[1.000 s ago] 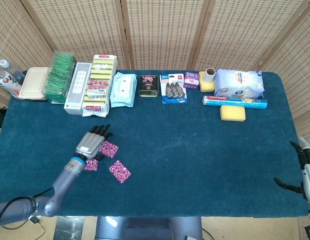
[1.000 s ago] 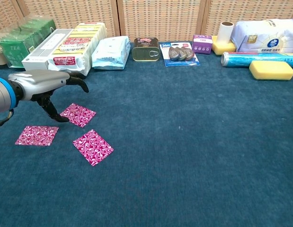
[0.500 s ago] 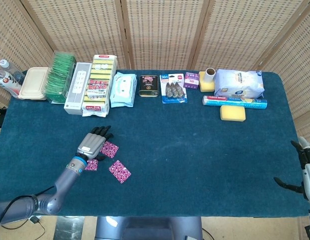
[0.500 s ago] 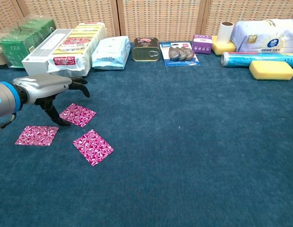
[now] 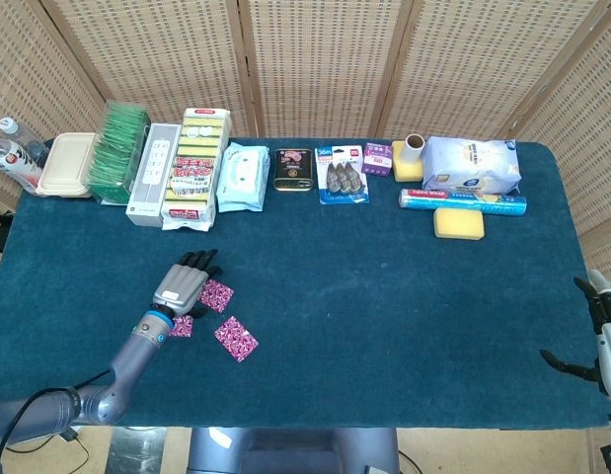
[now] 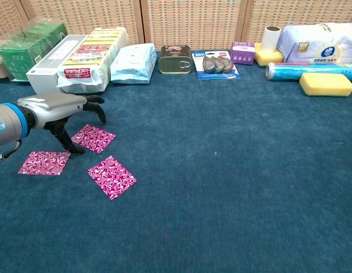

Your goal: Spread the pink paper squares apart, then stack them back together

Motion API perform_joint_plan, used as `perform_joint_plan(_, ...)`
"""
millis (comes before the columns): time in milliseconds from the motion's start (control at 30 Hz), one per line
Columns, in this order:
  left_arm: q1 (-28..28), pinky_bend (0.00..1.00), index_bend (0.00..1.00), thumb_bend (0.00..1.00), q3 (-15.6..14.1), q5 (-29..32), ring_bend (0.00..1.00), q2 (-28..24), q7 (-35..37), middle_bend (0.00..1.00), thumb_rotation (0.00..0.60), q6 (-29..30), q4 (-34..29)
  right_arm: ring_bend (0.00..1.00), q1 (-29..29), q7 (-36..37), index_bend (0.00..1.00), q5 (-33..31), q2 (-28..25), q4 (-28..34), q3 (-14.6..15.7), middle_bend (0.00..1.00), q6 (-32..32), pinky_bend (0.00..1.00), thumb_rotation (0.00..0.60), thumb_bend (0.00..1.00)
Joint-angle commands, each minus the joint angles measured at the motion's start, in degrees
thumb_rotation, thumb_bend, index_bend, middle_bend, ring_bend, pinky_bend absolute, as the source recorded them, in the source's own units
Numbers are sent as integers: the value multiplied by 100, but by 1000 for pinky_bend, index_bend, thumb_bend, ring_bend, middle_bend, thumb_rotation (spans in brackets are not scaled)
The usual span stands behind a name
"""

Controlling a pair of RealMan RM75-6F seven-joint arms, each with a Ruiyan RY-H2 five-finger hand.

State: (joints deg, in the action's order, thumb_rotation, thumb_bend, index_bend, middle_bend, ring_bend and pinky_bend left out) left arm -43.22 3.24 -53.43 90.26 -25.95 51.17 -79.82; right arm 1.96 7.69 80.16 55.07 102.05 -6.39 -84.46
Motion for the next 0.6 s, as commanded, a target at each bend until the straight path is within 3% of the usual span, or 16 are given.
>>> perform_joint_plan(33, 6, 72, 273, 210, 3, 16, 0, 16, -30, 0, 600, 4, 14, 0, 3, -8, 69, 1, 11, -6, 1, 0, 4, 0, 600, 0)
perform_joint_plan(267, 38, 72, 358, 237, 52, 38, 0, 39, -24, 0, 600, 42, 4, 0, 0, 1, 69, 10, 12, -6, 1, 0, -6, 0, 600, 0)
perform_joint_plan(600, 92, 72, 369, 241, 114, 10, 0, -77, 34, 0, 600, 92, -155, 0, 4, -22, 69, 13, 19, 1, 6, 0, -1, 0, 600, 0)
